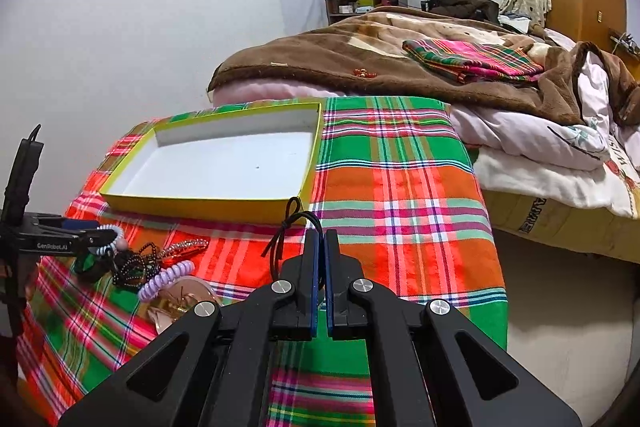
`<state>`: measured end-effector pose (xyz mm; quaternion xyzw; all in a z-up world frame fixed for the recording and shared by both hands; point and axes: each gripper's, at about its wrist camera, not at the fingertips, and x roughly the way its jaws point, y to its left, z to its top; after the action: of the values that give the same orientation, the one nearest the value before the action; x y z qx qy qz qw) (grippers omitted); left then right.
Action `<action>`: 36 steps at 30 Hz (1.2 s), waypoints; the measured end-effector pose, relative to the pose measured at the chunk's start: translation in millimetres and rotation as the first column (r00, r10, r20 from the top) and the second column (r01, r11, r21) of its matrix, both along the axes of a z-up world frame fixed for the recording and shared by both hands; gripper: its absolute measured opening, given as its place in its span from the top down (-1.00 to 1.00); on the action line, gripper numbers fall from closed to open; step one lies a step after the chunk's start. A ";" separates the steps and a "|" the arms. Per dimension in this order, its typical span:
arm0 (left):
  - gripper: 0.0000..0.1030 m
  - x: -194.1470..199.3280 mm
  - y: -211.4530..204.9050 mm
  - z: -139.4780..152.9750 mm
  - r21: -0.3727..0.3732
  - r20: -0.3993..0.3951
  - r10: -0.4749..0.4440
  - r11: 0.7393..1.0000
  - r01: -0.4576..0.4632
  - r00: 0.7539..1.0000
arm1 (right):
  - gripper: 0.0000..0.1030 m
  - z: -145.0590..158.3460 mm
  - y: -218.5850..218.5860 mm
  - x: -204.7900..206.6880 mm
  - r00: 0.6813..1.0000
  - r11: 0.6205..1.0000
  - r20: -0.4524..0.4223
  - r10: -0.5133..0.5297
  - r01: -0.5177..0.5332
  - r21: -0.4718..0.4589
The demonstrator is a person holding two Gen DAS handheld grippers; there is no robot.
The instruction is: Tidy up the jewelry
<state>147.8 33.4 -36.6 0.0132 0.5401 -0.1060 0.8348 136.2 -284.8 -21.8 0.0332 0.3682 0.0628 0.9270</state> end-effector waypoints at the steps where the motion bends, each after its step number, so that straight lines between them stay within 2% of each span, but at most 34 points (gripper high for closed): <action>1: 0.00 -0.2 -2.1 0.0 -0.003 0.001 -0.004 1.000 0.004 1.000 | 0.96 -0.2 -0.2 0.0 1.000 1.000 0.000 0.001 -0.001 0.005; 2: 0.15 -1.1 -4.0 0.2 -0.009 0.003 -0.012 1.000 0.012 1.000 | 0.96 -0.4 -0.5 -0.1 1.000 1.000 0.001 0.000 0.000 0.009; 5: 0.38 -5.4 -9.0 2.3 -0.021 0.016 -0.025 0.999 0.025 1.000 | 0.96 -0.4 -1.8 -1.4 1.000 1.000 0.003 0.003 -0.003 0.018; 7: 0.44 -6.9 -12.0 2.9 -0.013 0.031 -0.033 0.999 0.033 0.999 | 0.96 -1.2 -3.7 -2.2 1.000 1.000 0.003 -0.002 0.002 0.022; 10: 0.66 -5.6 -9.2 4.5 -0.040 0.036 -0.018 0.999 0.019 0.999 | 0.96 -2.1 -6.9 -3.9 1.000 0.999 0.003 -0.011 0.011 0.032; 14: 0.76 -8.8 -11.0 6.6 -0.025 0.063 -0.012 1.000 0.014 0.998 | 0.96 -1.6 -8.3 -6.2 1.000 0.999 0.008 -0.017 0.016 0.040; 30: 0.77 -18.4 -9.1 33.1 -0.071 0.139 0.022 0.997 -0.012 0.990 | 0.96 20.3 -3.5 -18.1 0.998 0.999 0.060 -0.017 0.014 0.046; 36: 0.77 -19.9 -2.1 39.7 -0.101 0.142 0.034 0.995 -0.020 0.989 | 0.96 29.5 -1.4 -20.7 0.997 0.999 0.079 -0.016 0.012 0.045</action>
<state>127.8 31.3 3.1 -0.0278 0.4727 -0.1201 0.8726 115.5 -286.2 7.7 0.0537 0.3293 0.0656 0.9404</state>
